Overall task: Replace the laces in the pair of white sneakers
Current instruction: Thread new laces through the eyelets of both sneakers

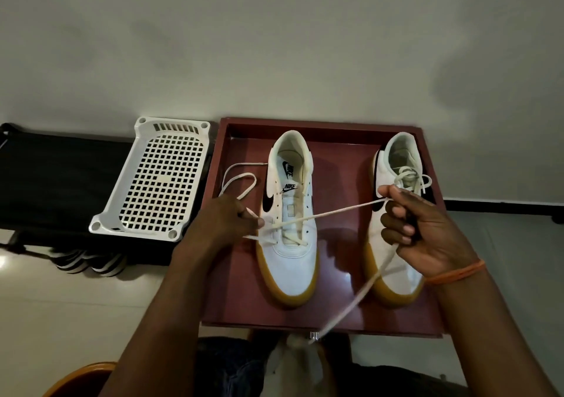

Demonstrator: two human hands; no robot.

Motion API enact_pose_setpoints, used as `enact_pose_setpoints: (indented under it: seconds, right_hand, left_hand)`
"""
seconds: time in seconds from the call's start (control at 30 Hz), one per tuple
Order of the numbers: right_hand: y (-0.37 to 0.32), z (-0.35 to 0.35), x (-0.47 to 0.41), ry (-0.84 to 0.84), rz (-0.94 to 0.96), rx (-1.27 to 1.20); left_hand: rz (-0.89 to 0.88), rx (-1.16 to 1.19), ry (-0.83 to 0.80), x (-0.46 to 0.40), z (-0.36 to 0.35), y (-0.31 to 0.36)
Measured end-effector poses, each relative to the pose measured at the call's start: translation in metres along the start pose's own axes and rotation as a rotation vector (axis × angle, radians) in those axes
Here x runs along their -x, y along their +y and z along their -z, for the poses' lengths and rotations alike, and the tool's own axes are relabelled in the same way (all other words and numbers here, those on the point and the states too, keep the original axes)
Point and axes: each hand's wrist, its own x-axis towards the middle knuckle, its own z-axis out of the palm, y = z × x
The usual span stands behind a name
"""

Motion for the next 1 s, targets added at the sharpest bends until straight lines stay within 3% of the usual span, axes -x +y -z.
enact_pose_setpoints:
  seconds: [0.2, 0.33, 0.53, 0.7, 0.9, 1.0]
  right_hand:
    - [0.008, -0.008, -0.001, -0.044, -0.042, 0.030]
    - [0.019, -0.015, -0.001, -0.091, -0.075, 0.086]
    - [0.021, -0.019, -0.001, -0.129, -0.068, 0.044]
    - [0.023, -0.020, -0.001, -0.114, -0.071, 0.011]
    - [0.020, -0.012, -0.005, -0.157, -0.116, -0.082]
    - [0.012, 0.002, -0.007, -0.181, -0.116, -0.209]
  left_hand:
    - [0.001, 0.053, -0.013, 0.001, -0.003, 0.011]
    - [-0.214, 0.073, 0.156, 0.004, -0.006, 0.026]
    - [-0.437, 0.323, -0.179, 0.025, -0.028, 0.072]
    - [-0.435, 0.414, -0.124, 0.024, -0.046, 0.077]
    - [-0.421, 0.273, -0.190, 0.014, -0.028, 0.062]
    - [-0.372, 0.034, -0.253, 0.006, -0.010, 0.040]
